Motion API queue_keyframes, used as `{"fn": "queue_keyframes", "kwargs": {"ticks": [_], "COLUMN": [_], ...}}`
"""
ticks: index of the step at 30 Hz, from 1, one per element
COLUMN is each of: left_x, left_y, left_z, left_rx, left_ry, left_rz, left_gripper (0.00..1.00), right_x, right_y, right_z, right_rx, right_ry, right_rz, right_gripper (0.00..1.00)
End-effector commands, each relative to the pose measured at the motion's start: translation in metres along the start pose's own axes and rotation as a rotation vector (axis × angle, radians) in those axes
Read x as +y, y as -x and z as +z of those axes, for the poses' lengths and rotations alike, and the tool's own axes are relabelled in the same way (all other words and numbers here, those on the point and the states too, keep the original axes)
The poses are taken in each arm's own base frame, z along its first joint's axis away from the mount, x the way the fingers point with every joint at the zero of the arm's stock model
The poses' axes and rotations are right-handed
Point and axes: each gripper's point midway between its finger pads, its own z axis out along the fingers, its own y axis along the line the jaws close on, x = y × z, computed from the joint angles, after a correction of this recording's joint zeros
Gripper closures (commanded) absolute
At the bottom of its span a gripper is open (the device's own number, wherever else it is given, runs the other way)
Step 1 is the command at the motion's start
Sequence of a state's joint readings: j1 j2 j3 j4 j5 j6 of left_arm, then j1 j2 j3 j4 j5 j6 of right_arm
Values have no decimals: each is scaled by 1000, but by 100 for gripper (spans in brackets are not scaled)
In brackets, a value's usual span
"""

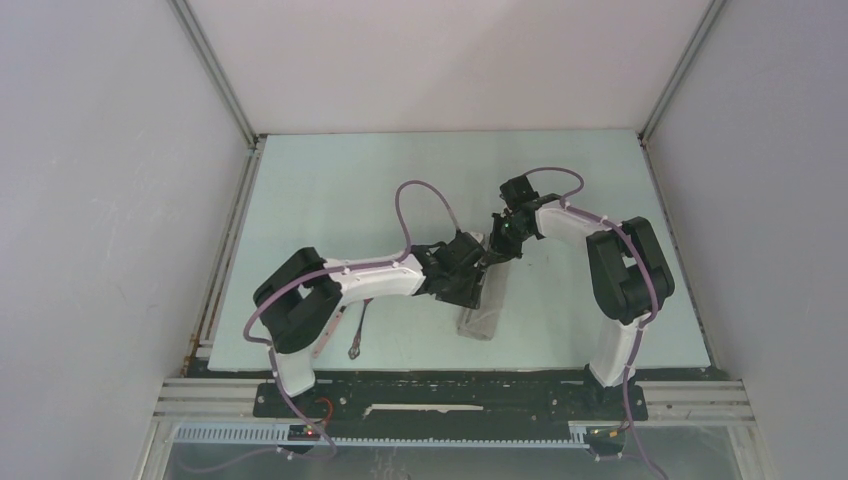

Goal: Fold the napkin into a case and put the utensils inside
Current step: Fold the 2/3-rectangle-folded napkin at the center of the board.

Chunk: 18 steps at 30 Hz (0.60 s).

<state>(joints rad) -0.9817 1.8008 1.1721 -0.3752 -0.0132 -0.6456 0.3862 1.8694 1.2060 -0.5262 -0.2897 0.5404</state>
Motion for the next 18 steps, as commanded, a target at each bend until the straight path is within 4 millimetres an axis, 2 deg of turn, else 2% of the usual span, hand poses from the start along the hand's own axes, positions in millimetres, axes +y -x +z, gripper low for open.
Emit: {"fn": "queue_keyframes", "kwargs": {"ticks": [1,6,13,14,18], "left_x": [9,9,4,4,2], "left_y": [14,4,-14,-15,-16], "left_z": [1,12,19,19,16], "left_rx": [-32,-12,5,3,2], "left_ry": [52,14,-68,-74,-88], "left_rz": [-5,-60,-136,-144,-153], "left_gripper": [46,70,86,92,94], "right_x": [18,22,34,35,42], "right_y": [19,16,19,18,18], "right_z": [-4,-4,-30,-37,-67], "right_rx": [-66,-65,-120,-135,-228], "right_ry": [33,34,85,96,191], "right_rz": [-29,-52,-85,-81,-79], "right_gripper": [100,98,61,56,41]}}
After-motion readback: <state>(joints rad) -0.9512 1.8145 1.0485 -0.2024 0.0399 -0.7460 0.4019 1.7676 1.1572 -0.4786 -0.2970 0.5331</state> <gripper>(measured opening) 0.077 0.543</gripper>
